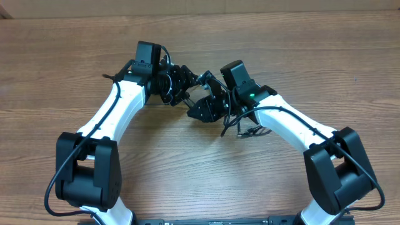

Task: Untangle cables
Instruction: 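Bring the lifted cables to the left gripper and grasp them together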

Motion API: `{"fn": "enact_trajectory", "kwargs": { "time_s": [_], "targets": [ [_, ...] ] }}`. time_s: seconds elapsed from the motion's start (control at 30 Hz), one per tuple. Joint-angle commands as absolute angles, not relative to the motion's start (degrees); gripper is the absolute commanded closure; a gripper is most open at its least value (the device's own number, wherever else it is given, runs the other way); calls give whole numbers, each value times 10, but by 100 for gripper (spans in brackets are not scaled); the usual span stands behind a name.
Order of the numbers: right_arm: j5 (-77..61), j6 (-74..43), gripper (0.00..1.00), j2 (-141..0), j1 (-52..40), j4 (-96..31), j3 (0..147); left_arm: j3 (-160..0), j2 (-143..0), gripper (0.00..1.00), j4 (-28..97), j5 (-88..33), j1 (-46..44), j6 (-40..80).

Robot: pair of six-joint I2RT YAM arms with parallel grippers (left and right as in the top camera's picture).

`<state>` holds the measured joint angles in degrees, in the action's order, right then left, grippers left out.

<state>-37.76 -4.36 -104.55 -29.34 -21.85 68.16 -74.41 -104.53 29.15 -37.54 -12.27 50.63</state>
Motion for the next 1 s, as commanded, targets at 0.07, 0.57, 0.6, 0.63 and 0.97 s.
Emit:
{"fn": "enact_trajectory", "kwargs": {
  "time_s": [0.07,0.57,0.6,0.63,0.97],
  "targets": [
    [-277,-46,66,-1047,-299,-215,682,-747,-1049,33,293,-387,-124,497],
    [-271,-114,96,-1039,-262,-231,695,-747,-1049,30,326,-402,-117,441],
    [-276,-125,96,-1037,-250,-233,696,-747,-1049,30,330,-409,-112,425],
    [-296,-125,96,-1035,-236,-233,696,-747,-1049,30,332,-419,-108,410],
    [-441,-125,96,-1035,-158,-228,696,-747,-1049,27,374,-426,-102,324]
  ]
}}
